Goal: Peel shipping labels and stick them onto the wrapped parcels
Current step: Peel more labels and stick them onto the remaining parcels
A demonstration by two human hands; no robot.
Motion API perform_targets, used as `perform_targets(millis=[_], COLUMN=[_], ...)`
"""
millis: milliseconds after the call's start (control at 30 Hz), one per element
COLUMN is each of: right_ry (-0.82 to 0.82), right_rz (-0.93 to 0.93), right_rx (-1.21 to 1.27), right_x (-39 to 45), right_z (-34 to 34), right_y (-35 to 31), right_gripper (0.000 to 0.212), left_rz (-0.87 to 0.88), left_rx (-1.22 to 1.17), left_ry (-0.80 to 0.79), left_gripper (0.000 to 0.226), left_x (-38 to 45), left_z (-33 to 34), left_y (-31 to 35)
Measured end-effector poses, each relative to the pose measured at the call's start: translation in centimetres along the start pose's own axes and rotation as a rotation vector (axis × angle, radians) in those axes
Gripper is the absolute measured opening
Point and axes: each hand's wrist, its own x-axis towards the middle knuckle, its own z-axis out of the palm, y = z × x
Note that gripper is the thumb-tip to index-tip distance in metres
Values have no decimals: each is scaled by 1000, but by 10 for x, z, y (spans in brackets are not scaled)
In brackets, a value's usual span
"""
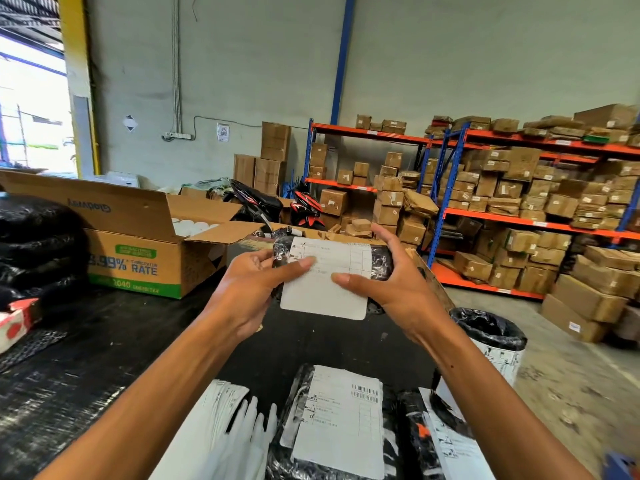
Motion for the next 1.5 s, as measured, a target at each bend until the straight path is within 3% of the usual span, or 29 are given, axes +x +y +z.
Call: perform_targets(millis=[200,267,367,433,600,700,867,1067,1233,1500], right_ry=[120,116,56,31,15,42,17,62,149,214], right_rz=[98,98,89,84,57,55,105,6,21,74], right_rx=[104,96,-75,-199,-329,-552,-911,-693,-594,-524], right_x=[1,-6,-21,-32,-48,-54,-59,-58,-71,-87], right_z=[-6,-10,-18,-21,-22,-21,-17,7,15,14], right_y=[5,4,0,-5,-5,0,12,37,63,69], right_gripper=[90,97,126,129,128,122,108,101,83,80], left_rz=[4,3,-10,-45,-132,-158,83,497,418,304], left_rx=[187,247,176,104,29,44,388,917,717,485], left_ry=[-241,-260,-275,-289,-294,-245,-140,-357,-348,-365], left_gripper=[55,51,46,45,43,40,50,43,42,46], left_x=[0,0,0,1,6,6,6,-1,1,7], left_z=[-2,1,5,5,5,4,1,5,1,13], left_y=[5,3,-2,-3,-7,-11,-22,-23,-53,-62])
